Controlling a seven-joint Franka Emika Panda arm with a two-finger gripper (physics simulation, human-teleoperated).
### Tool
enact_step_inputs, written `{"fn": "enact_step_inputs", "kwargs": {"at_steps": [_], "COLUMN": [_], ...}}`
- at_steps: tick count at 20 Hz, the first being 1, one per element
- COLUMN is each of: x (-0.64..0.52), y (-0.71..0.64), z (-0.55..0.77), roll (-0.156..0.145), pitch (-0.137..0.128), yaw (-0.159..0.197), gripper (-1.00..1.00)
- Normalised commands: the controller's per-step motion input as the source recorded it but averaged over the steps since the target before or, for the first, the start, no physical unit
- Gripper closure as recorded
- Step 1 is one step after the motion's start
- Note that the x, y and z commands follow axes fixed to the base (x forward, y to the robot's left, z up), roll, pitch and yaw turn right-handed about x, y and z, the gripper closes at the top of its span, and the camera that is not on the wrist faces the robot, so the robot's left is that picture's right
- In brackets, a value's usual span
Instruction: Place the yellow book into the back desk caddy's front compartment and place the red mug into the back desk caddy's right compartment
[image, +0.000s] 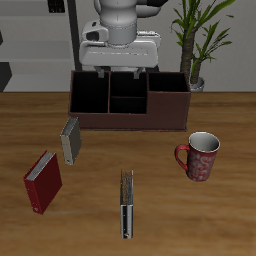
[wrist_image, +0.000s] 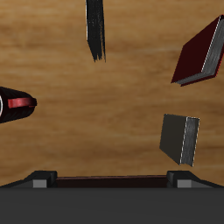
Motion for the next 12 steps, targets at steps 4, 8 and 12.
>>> {"fn": "enact_step_inputs", "kwargs": {"at_steps": [4,8,12], "x": [0.11,0.09,0.0], "y": [-0.56,-0.46,-0.36], "z": [-0.06,-0.07,-0.08], "roll": [-0.025,-0.048,0.005], "pitch": [0.005,-0.013,-0.025], "yaw": [0.001,-0.014,0.036], "gripper": [-1.0,-1.0,-1.0]}}
